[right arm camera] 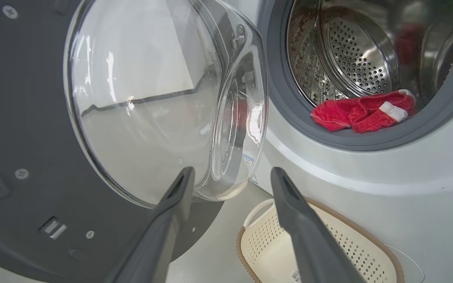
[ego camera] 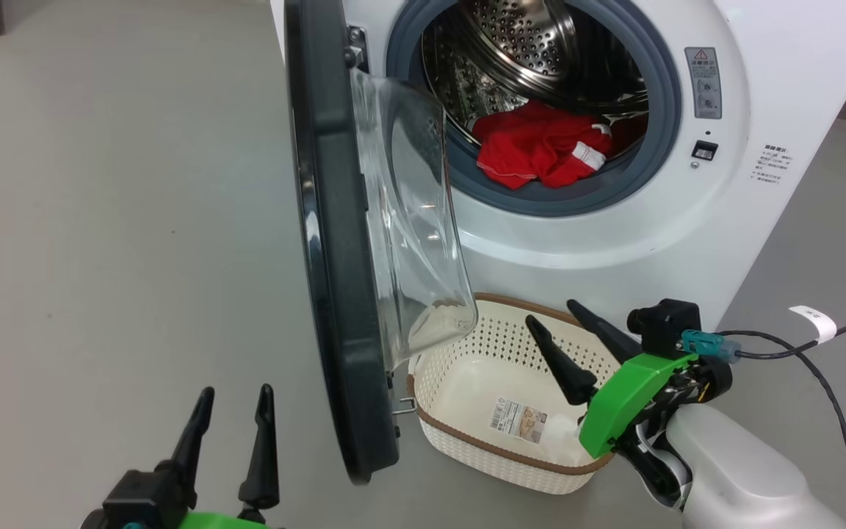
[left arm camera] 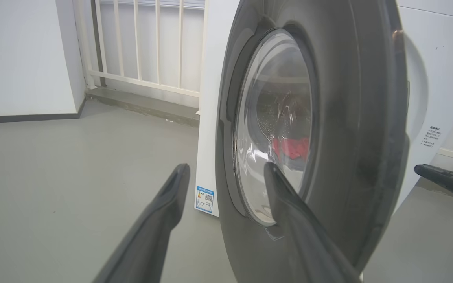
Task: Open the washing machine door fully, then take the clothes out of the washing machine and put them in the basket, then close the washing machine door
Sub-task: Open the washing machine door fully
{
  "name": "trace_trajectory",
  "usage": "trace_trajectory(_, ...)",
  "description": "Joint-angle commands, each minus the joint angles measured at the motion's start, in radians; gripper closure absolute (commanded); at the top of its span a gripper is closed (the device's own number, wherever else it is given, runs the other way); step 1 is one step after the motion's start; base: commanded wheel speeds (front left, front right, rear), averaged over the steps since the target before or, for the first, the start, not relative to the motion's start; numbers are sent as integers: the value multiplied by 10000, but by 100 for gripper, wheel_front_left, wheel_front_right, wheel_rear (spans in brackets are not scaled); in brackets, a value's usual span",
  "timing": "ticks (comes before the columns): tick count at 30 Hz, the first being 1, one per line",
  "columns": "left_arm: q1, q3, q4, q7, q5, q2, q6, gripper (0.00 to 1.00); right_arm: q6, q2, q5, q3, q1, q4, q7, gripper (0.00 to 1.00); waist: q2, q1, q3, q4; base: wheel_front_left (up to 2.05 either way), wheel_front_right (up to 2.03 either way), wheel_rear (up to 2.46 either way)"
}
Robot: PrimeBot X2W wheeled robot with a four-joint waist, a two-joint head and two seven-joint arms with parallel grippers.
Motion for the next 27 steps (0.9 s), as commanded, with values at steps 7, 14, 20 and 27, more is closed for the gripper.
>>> trace_trajectory(7, -188, 234, -185, -49, -76, 222, 47, 0, 50, 862, -3053, -2621, 987, -745, -146, 0, 0, 0, -152, 10, 0, 0, 0)
trace_trajectory(14, -133, 209, -221, -108, -72, 273, 76, 0, 50, 1272, -4988, -4317, 2394, -2319, -147, 0, 0, 0, -234, 4, 0, 0, 0)
trace_trajectory(20, -95, 126, -187, -125, -73, 282, 88, 0, 50, 1304, -5367, -4473, 2908, -2874, -148, 0, 0, 0, -240, -37, 0, 0, 0)
trace_trajectory(27, -121, 95, -129, -133, -109, 321, 93, 0, 50, 1307, -5374, -4492, 3083, -3087, -148, 0, 0, 0, -209, -52, 0, 0, 0)
